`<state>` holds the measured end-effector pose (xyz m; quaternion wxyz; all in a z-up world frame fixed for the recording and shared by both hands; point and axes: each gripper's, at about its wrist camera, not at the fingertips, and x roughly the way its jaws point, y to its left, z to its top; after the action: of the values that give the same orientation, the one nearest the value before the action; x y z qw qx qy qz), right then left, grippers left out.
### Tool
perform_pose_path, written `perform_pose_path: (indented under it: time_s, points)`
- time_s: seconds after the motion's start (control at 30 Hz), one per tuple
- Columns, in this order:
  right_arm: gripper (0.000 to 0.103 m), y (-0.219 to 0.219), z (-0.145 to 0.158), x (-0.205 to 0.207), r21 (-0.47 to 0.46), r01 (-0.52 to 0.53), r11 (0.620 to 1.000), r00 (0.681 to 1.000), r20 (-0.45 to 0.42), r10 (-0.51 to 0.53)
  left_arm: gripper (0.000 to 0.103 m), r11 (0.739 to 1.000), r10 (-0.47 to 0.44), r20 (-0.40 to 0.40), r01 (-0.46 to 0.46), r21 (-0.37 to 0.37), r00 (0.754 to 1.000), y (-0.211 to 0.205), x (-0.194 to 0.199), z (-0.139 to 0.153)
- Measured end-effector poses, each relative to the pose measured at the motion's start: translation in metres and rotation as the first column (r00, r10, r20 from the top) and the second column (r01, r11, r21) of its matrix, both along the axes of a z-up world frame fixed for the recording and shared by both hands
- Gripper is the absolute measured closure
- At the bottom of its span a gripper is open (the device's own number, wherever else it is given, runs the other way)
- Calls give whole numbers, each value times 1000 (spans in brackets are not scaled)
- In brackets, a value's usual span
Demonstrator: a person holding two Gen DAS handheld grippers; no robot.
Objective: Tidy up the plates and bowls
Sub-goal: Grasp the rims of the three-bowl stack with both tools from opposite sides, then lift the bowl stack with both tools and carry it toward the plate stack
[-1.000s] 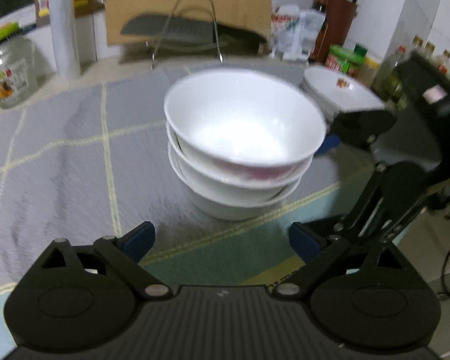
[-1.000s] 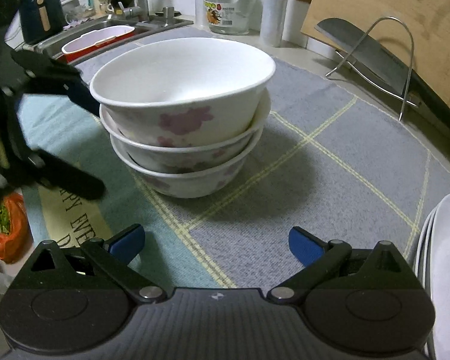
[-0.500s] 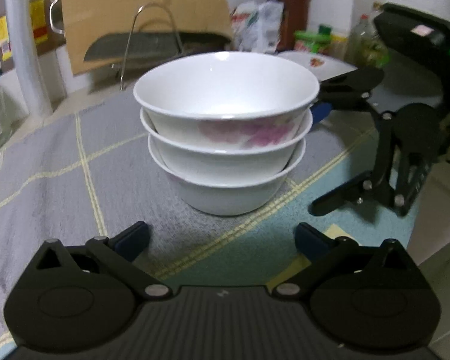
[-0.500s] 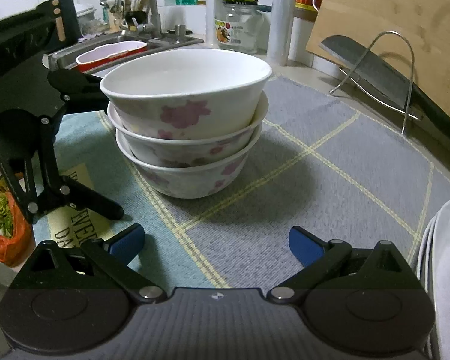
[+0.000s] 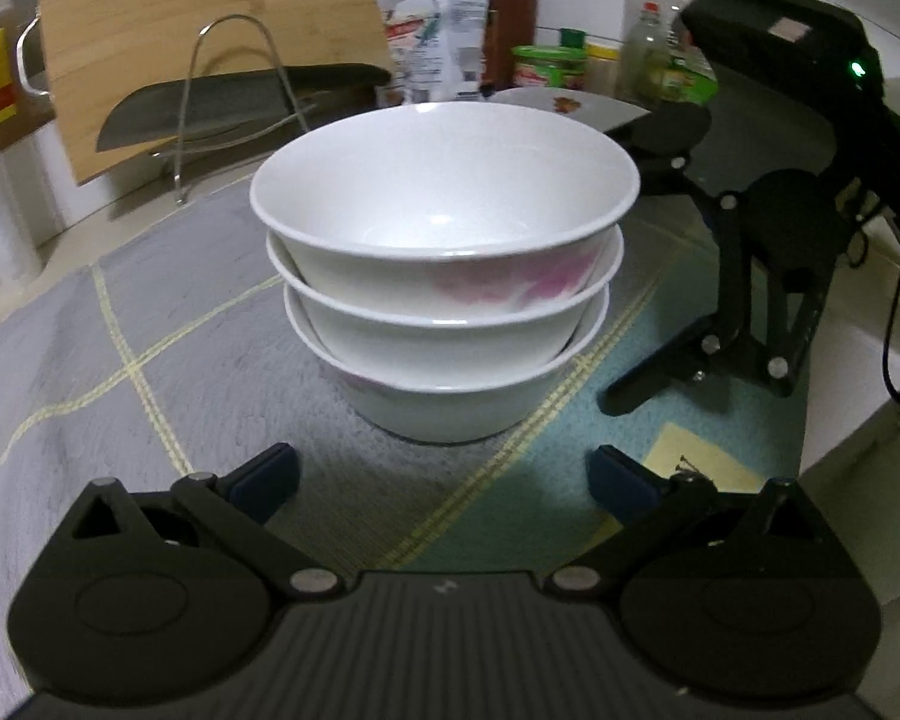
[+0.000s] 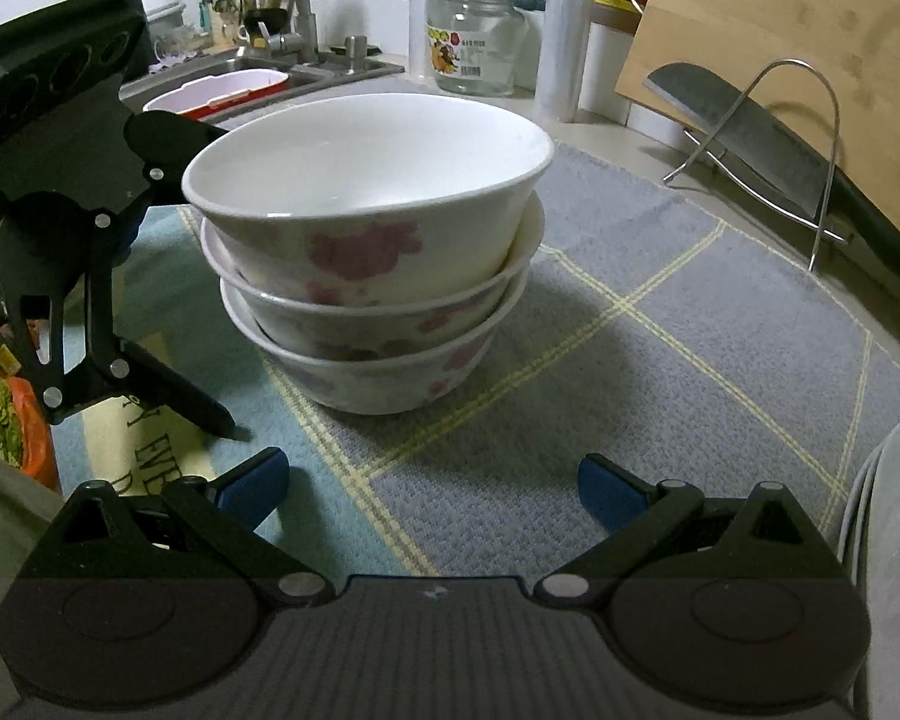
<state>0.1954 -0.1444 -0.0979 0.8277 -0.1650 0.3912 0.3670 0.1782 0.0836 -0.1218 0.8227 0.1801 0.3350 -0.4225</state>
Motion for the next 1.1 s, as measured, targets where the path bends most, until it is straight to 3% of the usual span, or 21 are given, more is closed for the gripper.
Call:
perform_pose_path:
  time_s: [0.33, 0.43, 0.67, 0.87, 1.1]
  points:
    - [0, 3, -2, 1, 9, 40, 999, 999, 14, -41, 1, 999, -32, -24, 31, -32, 999, 5, 10, 2]
    - [0, 5, 0, 5, -7, -8, 1000, 1000, 7, 8, 1, 998, -48, -46, 46, -49, 998, 7, 15, 6]
    - [0, 7, 16, 9, -5, -172, 985, 984, 36, 172, 1, 995, -96, -12, 95, -42, 995, -1, 20, 21]
    - [0, 11, 21, 23, -4, -209, 978, 977, 45, 209, 1, 991, -133, -5, 133, 0, 991, -7, 21, 25]
    - [0, 18, 24, 26, -15, -240, 971, 969, 51, 240, 2, 988, -155, -14, 155, 0, 988, -6, 24, 24]
